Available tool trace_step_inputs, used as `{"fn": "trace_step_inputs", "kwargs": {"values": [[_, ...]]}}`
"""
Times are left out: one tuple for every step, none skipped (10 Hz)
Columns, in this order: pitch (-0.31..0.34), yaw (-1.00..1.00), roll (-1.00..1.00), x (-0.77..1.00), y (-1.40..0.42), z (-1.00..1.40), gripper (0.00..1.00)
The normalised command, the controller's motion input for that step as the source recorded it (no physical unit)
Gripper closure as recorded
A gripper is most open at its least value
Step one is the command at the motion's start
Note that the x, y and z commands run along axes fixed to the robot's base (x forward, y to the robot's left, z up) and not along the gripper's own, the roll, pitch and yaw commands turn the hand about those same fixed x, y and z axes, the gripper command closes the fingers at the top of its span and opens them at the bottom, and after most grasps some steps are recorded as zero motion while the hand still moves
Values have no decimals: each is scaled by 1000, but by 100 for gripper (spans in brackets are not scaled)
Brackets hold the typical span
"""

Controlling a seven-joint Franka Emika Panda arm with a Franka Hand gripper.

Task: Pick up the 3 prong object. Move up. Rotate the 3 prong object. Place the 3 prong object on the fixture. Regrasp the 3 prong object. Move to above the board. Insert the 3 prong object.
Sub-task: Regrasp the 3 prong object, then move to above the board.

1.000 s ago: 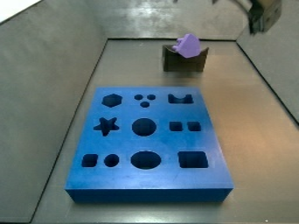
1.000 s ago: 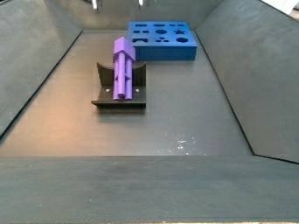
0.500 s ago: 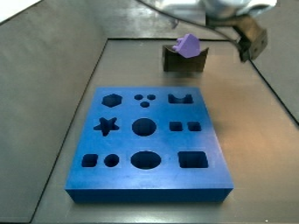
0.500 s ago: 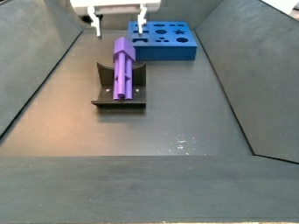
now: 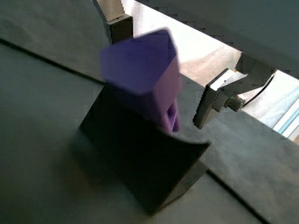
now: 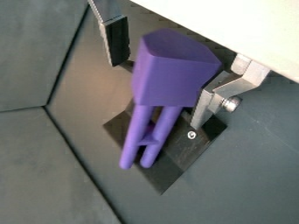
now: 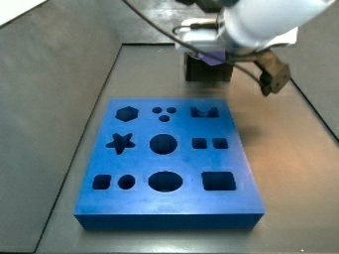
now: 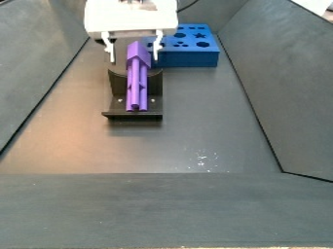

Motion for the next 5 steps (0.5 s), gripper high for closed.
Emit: {"fn": "trace_step_inputs", "kwargs": {"values": [[40, 2, 70, 84, -7, -293, 0], [0, 0, 0, 0, 0, 0, 100], [299, -234, 66, 27, -165, 1000, 100], [300, -204, 58, 26, -163, 1000, 100], [311, -140, 47, 25, -154, 1000, 100]]}}
